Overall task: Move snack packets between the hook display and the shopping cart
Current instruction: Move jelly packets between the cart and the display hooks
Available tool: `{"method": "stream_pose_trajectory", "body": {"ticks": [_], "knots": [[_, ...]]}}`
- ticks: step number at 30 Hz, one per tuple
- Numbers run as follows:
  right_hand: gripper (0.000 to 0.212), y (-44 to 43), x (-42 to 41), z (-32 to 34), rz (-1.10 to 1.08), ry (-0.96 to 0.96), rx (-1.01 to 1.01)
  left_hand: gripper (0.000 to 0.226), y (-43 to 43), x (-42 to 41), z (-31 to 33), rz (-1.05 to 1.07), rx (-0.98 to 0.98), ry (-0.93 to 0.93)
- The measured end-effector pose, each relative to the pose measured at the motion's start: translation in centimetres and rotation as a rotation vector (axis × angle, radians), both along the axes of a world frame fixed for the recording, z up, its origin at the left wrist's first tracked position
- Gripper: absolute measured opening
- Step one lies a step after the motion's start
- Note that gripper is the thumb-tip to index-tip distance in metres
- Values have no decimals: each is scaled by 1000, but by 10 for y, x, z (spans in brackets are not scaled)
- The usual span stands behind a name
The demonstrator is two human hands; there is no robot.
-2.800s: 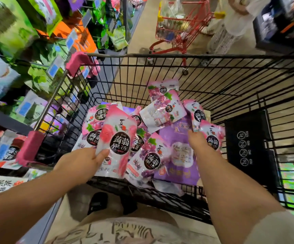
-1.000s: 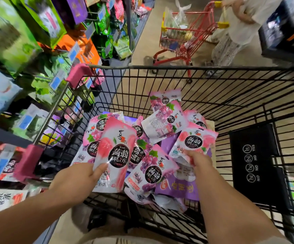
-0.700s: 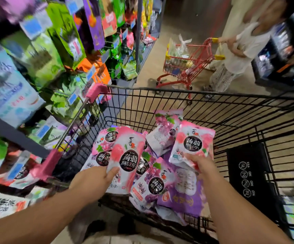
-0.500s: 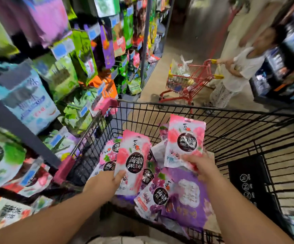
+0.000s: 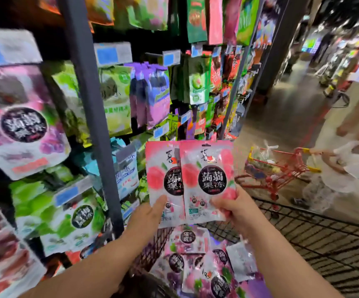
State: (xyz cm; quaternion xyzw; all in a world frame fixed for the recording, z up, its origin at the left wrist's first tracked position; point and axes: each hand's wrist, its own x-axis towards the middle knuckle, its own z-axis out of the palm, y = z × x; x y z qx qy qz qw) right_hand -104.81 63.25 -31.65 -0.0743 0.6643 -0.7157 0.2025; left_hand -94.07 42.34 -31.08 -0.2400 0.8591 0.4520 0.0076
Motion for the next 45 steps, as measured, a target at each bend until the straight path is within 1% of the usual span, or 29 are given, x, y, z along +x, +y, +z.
{"method": "stream_pose_trajectory", "body": {"ticks": [1,3,5,7,8,9,11,13,14,15,17,19,21,23,26,29,31,33,35,37,39,42,45], "knots": [[50,-13,-1,9,22,13,-19,53,-8,3,10,10,-27,46],[48,-36,-3,24,57,54,-40,52,-19,12,36,123,20,104],[60,-58,-4,39,79,106,-27,46,-32,20,53,257,62,152],[72,-78,-5,52,114,147,-48,37,-44,30,66,301,105,212],[71,-88,-4,59,133,166,-61,33,-52,35,69,320,132,272],[62,-97,-3,64,152,181,-75,30,-57,40,73,327,163,313],[36,-113,-1,77,189,208,-107,34,-67,50,82,328,158,367],[30,-129,3,89,222,220,-124,47,-79,57,87,364,94,394],[31,-135,7,95,236,242,-116,50,-83,62,92,386,60,399],[36,-142,9,100,239,264,-115,49,-88,65,97,392,50,402],[42,-153,14,113,252,290,-121,39,-97,71,106,417,58,423],[39,-166,18,127,276,323,-147,42,-104,77,116,471,47,466],[35,-177,22,142,302,349,-185,39,-111,84,129,499,4,523],[37,-186,27,158,332,384,-208,41,-116,90,144,511,-30,577],[41,-199,32,181,340,431,-223,49,-124,98,162,558,-8,621],[42,-210,33,202,349,477,-257,54,-132,106,175,558,11,679],[44,-218,35,216,363,488,-288,59,-136,112,182,578,-5,708],[46,-226,36,230,379,501,-319,55,-139,119,189,583,-48,731],[53,-234,37,244,387,512,-343,57,-142,126,195,595,-81,784],[65,-242,38,259,389,533,-363,55,-147,134,201,604,-69,819],[73,-251,38,275,399,560,-379,60,-150,141,208,623,-98,832],[70,-264,39,298,439,579,-424,50,-156,150,220,666,-159,852],[70,-280,40,316,479,585,-429,44,-161,160,230,685,-165,884]]}}
